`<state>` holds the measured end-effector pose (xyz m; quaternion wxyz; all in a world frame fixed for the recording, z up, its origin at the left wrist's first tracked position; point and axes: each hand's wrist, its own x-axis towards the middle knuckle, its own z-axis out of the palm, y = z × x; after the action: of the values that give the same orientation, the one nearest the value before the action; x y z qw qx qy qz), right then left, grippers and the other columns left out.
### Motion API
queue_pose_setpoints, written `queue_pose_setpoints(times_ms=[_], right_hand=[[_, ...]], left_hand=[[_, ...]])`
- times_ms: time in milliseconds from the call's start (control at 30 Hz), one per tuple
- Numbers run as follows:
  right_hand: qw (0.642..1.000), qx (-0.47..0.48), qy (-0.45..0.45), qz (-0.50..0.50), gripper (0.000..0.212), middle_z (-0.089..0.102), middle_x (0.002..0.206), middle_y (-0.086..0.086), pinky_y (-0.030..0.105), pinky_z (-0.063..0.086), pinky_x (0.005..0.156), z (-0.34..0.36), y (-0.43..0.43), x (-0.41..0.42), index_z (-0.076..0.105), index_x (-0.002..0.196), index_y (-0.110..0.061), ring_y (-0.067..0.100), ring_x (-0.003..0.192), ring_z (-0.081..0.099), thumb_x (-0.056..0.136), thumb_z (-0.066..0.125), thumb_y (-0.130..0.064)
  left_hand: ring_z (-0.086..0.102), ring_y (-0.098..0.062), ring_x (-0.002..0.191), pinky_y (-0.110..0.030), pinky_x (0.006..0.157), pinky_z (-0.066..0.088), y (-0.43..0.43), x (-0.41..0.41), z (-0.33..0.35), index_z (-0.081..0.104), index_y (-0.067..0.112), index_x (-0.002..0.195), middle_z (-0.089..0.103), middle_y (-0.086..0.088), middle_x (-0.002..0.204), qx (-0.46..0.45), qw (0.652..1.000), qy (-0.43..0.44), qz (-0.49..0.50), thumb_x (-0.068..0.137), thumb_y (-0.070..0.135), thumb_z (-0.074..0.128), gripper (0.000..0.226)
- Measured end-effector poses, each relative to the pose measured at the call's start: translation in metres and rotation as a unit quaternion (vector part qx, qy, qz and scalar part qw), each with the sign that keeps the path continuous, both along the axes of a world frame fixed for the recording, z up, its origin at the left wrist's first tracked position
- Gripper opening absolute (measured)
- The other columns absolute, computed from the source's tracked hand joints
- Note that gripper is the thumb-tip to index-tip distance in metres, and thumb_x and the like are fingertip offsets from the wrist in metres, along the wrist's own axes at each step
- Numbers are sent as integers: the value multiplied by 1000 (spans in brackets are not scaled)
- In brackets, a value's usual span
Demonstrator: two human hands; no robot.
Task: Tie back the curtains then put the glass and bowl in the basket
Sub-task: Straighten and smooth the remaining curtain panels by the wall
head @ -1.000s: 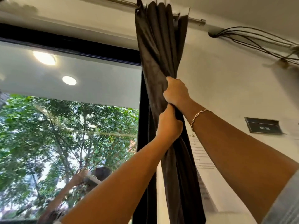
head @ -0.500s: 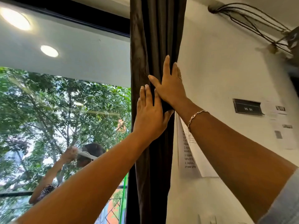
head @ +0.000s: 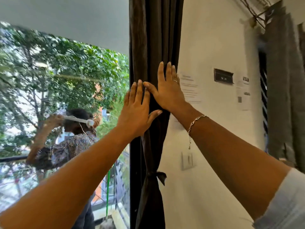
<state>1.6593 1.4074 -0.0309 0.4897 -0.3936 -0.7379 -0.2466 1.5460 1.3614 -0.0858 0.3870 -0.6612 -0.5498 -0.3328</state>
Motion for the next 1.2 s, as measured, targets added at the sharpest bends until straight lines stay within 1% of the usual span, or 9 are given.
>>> queue_pose_setpoints(times_ms=[167,333,600,733,900,933,1033,1133,1200], right_hand=[[998,-51,-19,-4,81,-7,156,20,40,-2,118,-50,-25,-7,-3,148,-7,31,145,-9,93,31,-55],[996,-85,-31,-21,80,-4,156,18,37,0,117,-103,-35,-1,-1,148,-8,30,145,-5,92,31,-55],[982,-182,-32,24,79,-2,157,16,36,0,118,-220,-53,-1,-1,148,-9,29,146,-3,92,31,-55],[977,-202,-60,26,89,5,156,17,37,3,117,-277,-59,3,4,148,-7,31,145,3,85,16,-68],[966,-237,-105,18,85,18,152,24,42,16,114,-352,-72,14,17,146,-3,38,142,17,85,16,-62],[962,-249,-113,16,84,19,152,25,43,18,114,-366,-74,17,19,146,-3,39,141,19,86,19,-61],[937,-311,-155,13,77,19,151,26,47,21,114,-408,-84,24,20,146,-4,40,141,18,91,29,-57],[924,-331,-192,8,73,24,149,27,47,24,112,-447,-96,28,25,145,-3,42,139,24,93,26,-55],[910,-357,-210,16,74,15,153,25,46,16,115,-468,-106,30,17,147,-5,41,142,14,92,41,-49]], left_hand=[[-8,-32,144,-41,117,-1,-21,-18,-51,0,7,147,-7,-19,155,-33,999,-6,-26,73,71,-1,98],[-3,-35,144,-42,116,0,-31,-27,-96,6,4,147,-1,-21,155,-64,997,-26,-28,69,75,-21,108],[6,-39,143,-42,113,3,-60,-41,-201,15,2,145,8,-22,154,-148,988,-41,-12,81,71,-9,97],[12,-41,141,-44,112,5,-73,-42,-244,19,0,144,15,-24,152,-188,981,-45,20,85,67,-5,93],[33,-39,134,-50,107,28,-96,-39,-311,37,-3,137,35,-26,144,-242,967,-39,66,89,58,19,80],[31,-39,135,-49,109,25,-102,-38,-324,35,-2,139,33,-25,145,-253,964,-43,75,88,57,21,79],[1,-36,144,-39,114,-5,-123,-38,-362,8,2,146,2,-21,154,-326,938,-64,103,88,60,15,83],[-3,-35,144,-39,113,-8,-146,-33,-400,5,2,146,-2,-20,155,-369,916,-91,130,91,57,19,79],[-8,-33,144,-39,113,-10,-160,-28,-425,0,4,147,-9,-18,155,-406,895,-112,147,93,54,25,77]])
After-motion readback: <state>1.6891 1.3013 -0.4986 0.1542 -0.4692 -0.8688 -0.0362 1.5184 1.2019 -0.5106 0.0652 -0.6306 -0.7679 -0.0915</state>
